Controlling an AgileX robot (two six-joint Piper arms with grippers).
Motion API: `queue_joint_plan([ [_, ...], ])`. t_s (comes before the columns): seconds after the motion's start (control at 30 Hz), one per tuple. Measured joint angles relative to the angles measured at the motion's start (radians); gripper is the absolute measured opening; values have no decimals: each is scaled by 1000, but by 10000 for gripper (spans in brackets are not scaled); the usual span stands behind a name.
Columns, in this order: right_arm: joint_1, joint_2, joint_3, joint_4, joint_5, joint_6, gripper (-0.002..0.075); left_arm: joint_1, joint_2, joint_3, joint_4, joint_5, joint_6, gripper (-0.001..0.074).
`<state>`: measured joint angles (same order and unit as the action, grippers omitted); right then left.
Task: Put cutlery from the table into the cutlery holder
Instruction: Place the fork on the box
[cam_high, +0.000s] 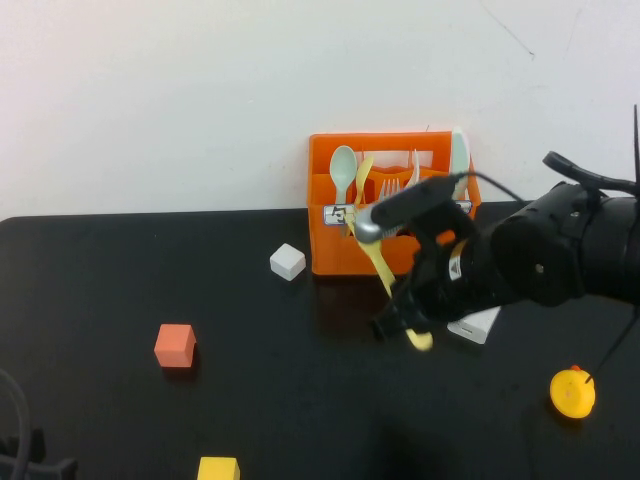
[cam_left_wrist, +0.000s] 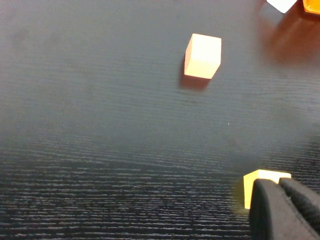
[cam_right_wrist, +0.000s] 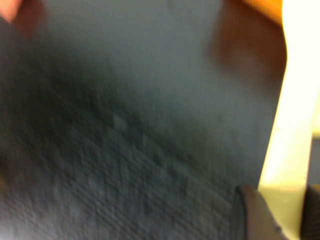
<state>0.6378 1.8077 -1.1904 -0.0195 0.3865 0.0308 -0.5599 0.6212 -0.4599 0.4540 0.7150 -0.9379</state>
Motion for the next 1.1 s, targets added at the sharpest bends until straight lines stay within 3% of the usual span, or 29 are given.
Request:
queue_joint_plan([
  [0.2,0,-5,0,0,-175,0,185,0,0,0,0,0,0,-1],
  [0.47,-13,-5,0,-19,-544,-6,185,0,0,0,0,-21,-31,-1],
  [0.67,-73,-5,0,112,-655,-4,185,0,0,0,0,-27,-32,-1],
  [0.87,-90,24,-4,133,-842,-62,185,0,0,0,0,-41,-50,-1],
  [1.1,-90,125,-95,165,-874,-138,185,0,0,0,-2,-50,-55,-1],
])
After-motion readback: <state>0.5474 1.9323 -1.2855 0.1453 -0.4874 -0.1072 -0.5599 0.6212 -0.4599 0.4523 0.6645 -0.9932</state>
